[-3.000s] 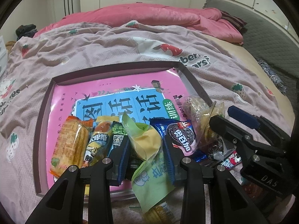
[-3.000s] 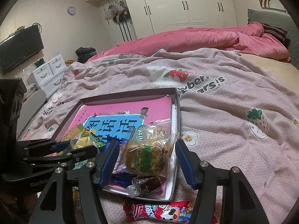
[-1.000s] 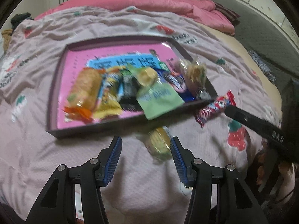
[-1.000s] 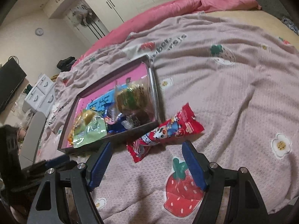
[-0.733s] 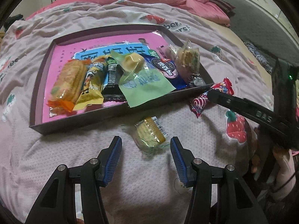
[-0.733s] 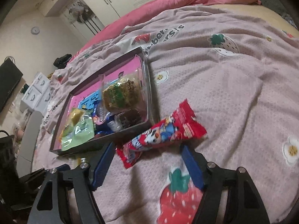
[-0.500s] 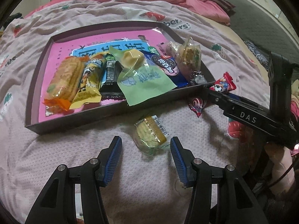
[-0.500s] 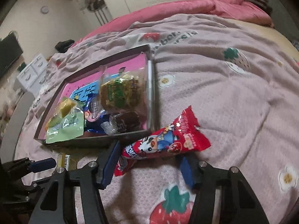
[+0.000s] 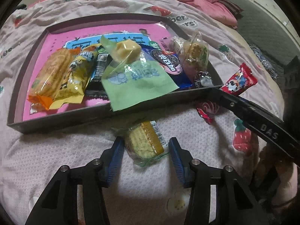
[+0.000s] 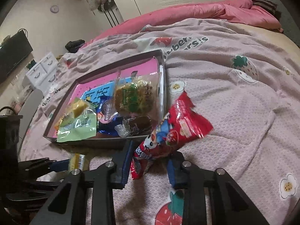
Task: Organize snacks
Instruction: 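Carry the cracker packet over the tray with the left tool while the right carries the red pack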
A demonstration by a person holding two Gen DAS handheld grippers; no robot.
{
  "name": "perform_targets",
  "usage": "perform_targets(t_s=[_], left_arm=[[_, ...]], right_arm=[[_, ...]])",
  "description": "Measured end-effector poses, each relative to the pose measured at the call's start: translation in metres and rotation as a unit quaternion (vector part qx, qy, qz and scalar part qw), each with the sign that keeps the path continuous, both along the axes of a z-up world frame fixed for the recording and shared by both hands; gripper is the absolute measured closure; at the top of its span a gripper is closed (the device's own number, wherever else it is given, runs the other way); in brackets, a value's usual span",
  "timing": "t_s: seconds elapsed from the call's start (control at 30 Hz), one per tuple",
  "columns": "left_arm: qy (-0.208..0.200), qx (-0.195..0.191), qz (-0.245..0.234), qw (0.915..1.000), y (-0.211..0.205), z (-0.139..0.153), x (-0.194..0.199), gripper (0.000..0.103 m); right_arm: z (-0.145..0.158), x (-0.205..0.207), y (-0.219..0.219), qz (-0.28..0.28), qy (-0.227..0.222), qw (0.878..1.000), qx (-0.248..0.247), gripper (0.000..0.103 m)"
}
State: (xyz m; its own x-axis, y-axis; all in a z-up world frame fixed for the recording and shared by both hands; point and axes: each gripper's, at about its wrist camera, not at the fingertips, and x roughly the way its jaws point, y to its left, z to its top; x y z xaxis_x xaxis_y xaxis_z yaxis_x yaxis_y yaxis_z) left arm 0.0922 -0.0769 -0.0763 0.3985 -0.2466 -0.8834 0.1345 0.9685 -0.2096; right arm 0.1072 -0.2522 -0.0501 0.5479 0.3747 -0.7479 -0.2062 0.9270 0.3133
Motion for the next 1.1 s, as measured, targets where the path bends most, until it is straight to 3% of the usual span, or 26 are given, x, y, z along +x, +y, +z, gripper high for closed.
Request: perform_targets(t_s=[0.13, 0.37, 0.6, 0.83, 1.1], left_arm=[[-0.005, -0.012, 0.000, 0.9999, 0.004, 0.001, 0.002, 0.061], [-0.005, -0.038, -0.004, 0.9993, 0.013, 0.010, -0.008, 0.062], [-0.038, -0.046, 0.014, 0.9981, 0.036, 0.044, -0.022, 0.062], [-0.089, -0.020, 0.059, 0.9940, 0.069, 0.079, -0.019, 0.062], [-0.102, 0.010, 0.107, 0.9890, 0.105, 0.082, -0.002, 0.062]], right_arm=[[0.008, -0.004, -0.011, -0.008, -0.007, 1.000, 0.026, 0.077], [0.015, -0.006, -0.021, -0.017, -0.012, 0.998, 0.066, 0.078], [0.030, -0.010, -0.028, -0.012, -0.036, 0.993, 0.114, 0.078], [0.043, -0.008, -0.020, 0.009, -0.066, 0.991, 0.119, 0.077], [0.052, -0.003, -0.008, 0.029, -0.086, 0.989, 0.118, 0.077]])
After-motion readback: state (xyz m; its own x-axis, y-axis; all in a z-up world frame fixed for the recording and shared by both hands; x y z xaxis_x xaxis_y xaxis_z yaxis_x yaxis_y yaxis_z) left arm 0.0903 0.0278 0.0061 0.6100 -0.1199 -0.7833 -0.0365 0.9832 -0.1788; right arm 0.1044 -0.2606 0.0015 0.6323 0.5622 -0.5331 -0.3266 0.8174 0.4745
